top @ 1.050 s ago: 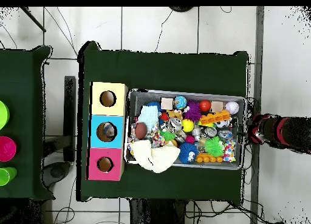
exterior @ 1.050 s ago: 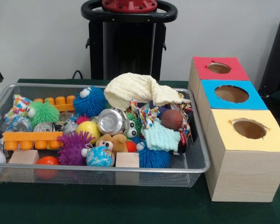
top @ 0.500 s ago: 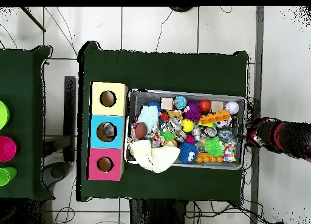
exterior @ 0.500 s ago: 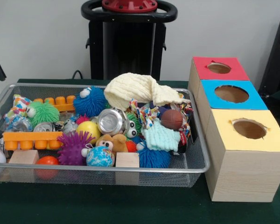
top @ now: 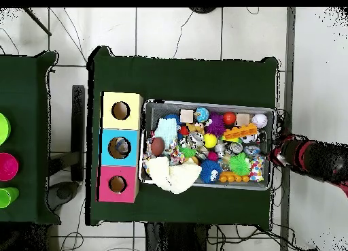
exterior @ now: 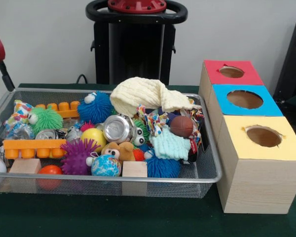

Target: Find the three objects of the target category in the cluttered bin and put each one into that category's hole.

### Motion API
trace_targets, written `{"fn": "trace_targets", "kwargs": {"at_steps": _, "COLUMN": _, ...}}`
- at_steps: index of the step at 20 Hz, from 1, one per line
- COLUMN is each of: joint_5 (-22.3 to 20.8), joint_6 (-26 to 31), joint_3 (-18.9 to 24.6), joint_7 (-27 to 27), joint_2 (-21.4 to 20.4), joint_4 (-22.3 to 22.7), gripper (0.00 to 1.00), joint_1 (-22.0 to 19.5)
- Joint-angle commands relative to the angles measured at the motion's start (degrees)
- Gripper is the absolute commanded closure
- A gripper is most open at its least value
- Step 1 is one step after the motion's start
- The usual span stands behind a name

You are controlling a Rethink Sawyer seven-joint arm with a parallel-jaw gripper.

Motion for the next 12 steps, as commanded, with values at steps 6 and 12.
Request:
{"fn": "trace_targets", "kwargs": {"at_steps": 6, "joint_5": 1.7, "joint_6": -6.5, "joint_3": -4.2, "joint_7": 9.63, "joint_2": 3.98, "joint_4": 4.78, "gripper": 0.0, "joint_1": 0.31}}
{"fn": "trace_targets", "kwargs": {"at_steps": 12, "joint_5": 1.65, "joint_6": -8.21, "joint_3": -5.32, "joint_7": 11.47, "joint_2": 5.35, "joint_4": 3.89, "gripper": 0.0, "joint_1": 1.82}}
